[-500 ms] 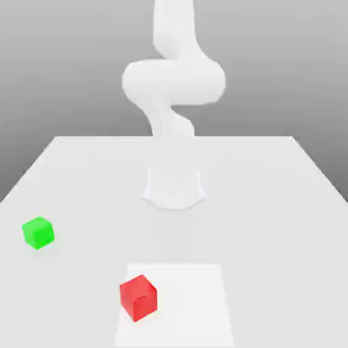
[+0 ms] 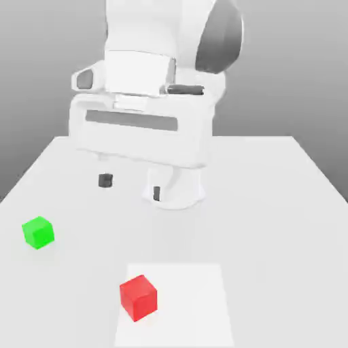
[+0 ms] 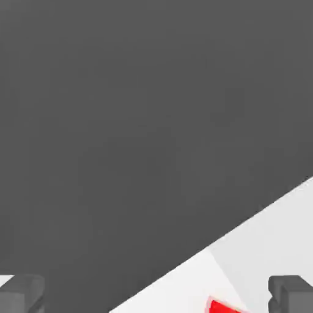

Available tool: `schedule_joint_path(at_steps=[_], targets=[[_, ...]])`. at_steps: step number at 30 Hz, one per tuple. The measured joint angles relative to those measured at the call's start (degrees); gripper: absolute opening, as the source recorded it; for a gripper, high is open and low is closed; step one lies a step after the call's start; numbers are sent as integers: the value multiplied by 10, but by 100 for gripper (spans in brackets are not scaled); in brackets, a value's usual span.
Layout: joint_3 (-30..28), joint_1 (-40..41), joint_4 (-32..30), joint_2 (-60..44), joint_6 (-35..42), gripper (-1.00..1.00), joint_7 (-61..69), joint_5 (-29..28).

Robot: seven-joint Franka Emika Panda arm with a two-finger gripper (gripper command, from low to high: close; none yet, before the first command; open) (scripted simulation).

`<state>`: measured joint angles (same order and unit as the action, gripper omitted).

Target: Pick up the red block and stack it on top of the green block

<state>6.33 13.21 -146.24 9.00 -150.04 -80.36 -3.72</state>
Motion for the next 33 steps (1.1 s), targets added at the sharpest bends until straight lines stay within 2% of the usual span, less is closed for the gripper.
schedule_joint_path(at_steps=[6,12,13,20,26,33], targets=[[-7,16,-49,-123,-63,0,-96,16],[-25,3,-42,-246,-161,0,-129,-3],[-29,-1,-40,-260,-172,-100,-132,-6],[-29,0,-40,-260,-173,-100,-133,-7],[-22,15,-58,-154,-84,-100,-114,20],[-124,214,-98,-76,-46,-100,-152,4]])
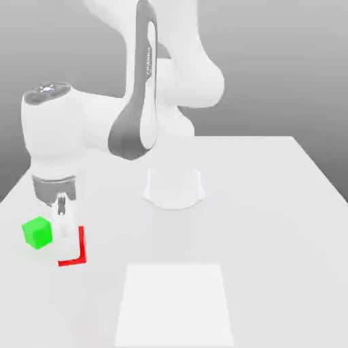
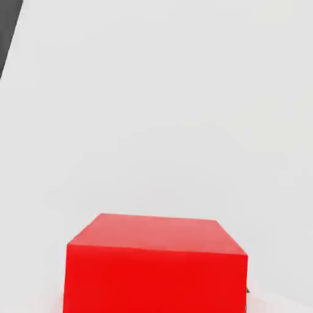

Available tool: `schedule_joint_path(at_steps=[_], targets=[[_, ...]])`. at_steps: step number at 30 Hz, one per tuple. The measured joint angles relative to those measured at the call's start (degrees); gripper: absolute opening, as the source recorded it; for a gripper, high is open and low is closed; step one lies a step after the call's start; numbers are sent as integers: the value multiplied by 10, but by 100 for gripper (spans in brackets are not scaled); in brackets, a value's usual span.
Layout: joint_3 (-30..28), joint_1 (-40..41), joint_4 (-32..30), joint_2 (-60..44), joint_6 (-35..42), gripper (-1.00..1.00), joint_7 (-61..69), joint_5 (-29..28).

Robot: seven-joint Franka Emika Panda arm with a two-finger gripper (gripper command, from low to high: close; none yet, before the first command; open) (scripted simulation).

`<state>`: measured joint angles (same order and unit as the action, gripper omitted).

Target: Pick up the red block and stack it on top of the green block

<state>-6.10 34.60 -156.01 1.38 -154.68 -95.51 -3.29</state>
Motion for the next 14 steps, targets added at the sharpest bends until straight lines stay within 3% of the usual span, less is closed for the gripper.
schedule_joint_path(at_steps=[5,10,11,14], targets=[[-64,100,-27,39,11,-100,-16,3],[-59,109,-26,-49,-74,-100,21,59],[-52,113,-25,-68,-93,100,31,74],[-52,113,-25,-68,-93,100,31,74]])
